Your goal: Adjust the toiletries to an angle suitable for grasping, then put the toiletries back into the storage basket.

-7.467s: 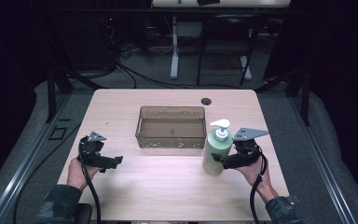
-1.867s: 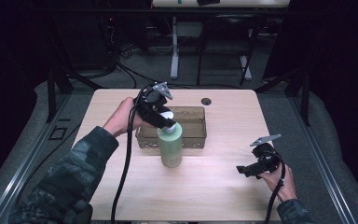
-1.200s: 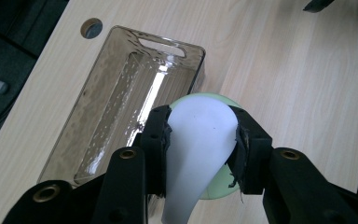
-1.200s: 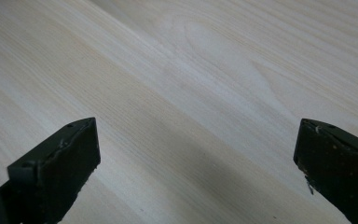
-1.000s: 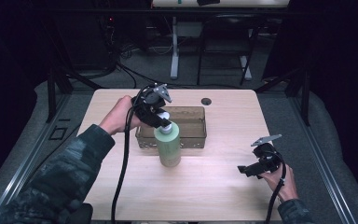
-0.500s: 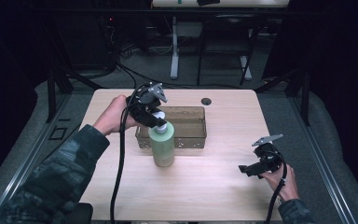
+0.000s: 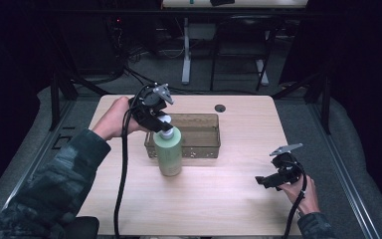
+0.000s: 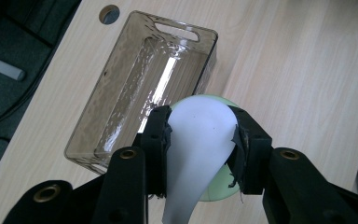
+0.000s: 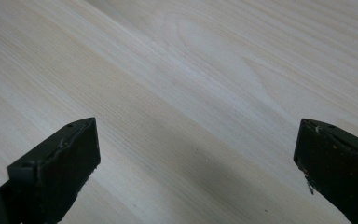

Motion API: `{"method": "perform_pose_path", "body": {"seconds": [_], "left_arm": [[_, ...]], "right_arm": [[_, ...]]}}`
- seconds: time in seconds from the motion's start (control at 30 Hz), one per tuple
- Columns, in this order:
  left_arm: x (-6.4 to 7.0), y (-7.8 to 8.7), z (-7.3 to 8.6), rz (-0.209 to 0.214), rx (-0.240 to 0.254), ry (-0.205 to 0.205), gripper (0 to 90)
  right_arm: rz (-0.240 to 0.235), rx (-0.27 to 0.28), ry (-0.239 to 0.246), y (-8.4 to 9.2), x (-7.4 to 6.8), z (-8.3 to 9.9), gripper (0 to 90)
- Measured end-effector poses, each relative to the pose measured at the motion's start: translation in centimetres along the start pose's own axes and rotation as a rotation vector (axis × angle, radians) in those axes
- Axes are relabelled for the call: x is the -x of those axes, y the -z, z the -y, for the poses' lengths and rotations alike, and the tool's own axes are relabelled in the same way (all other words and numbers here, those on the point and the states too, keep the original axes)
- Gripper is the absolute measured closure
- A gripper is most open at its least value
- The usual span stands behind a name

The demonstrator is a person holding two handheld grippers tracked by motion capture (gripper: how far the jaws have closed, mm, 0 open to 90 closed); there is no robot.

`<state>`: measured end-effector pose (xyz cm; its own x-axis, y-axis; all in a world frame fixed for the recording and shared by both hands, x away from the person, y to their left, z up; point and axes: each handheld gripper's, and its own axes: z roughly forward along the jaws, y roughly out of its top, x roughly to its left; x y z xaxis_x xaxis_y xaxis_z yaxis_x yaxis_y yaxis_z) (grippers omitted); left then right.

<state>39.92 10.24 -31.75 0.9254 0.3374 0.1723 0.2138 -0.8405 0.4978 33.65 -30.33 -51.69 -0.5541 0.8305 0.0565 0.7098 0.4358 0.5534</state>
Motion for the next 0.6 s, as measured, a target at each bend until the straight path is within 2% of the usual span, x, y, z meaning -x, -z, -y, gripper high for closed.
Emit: {"method": "perform_pose_path", "body": {"seconds": [0.3, 0.6], "left_arm": [[-0.3, 1.2, 0.2, -0.004, 0.008, 0.014, 62.9], [-0.8, 2.6, -0.3, -0.013, 0.007, 0.017, 62.9]], "right_arm": [[-0.001, -0.008, 0.011, -0.1, -0.1, 0.0, 0.0], [-0.003, -0.002, 0.007, -0.1, 0.0, 0.0, 0.0]]}}
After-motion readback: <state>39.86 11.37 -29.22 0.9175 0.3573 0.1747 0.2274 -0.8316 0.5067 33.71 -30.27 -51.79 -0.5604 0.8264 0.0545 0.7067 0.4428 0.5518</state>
